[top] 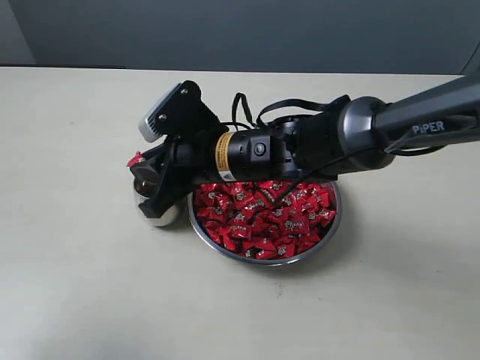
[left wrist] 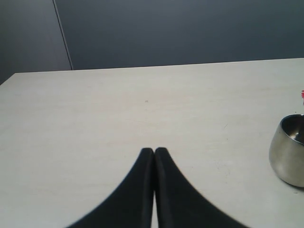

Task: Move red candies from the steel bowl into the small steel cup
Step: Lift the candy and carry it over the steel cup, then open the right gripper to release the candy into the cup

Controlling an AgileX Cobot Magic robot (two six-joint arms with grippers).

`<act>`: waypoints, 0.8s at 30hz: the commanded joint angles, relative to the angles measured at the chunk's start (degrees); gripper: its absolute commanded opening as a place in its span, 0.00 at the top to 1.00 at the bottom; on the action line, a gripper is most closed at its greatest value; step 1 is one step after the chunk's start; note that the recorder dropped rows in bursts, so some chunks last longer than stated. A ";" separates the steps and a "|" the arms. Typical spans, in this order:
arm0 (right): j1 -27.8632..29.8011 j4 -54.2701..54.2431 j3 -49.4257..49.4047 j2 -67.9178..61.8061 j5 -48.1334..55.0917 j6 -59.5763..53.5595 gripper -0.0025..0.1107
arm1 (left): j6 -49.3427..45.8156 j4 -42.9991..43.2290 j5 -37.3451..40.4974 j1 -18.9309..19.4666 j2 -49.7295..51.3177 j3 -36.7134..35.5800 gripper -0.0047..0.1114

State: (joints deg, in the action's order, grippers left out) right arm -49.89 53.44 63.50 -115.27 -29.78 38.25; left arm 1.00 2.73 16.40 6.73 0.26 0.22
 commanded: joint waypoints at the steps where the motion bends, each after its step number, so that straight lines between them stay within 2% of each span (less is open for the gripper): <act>1: 0.13 1.69 1.59 -0.70 -0.18 2.45 0.98 | 0.09 -0.16 -0.11 0.03 -0.26 -0.22 0.96; 8: 0.13 1.93 1.73 -0.75 5.39 2.69 0.98 | 0.09 -0.16 -0.11 0.03 -0.26 -0.22 0.96; 24: 0.13 2.02 1.73 -1.13 4.66 2.82 0.98 | 0.09 -0.16 -0.11 0.03 -0.26 -0.22 0.96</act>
State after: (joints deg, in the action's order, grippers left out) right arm -49.89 55.36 64.94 -116.42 -24.80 41.07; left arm 1.00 2.73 16.40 6.73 0.26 0.22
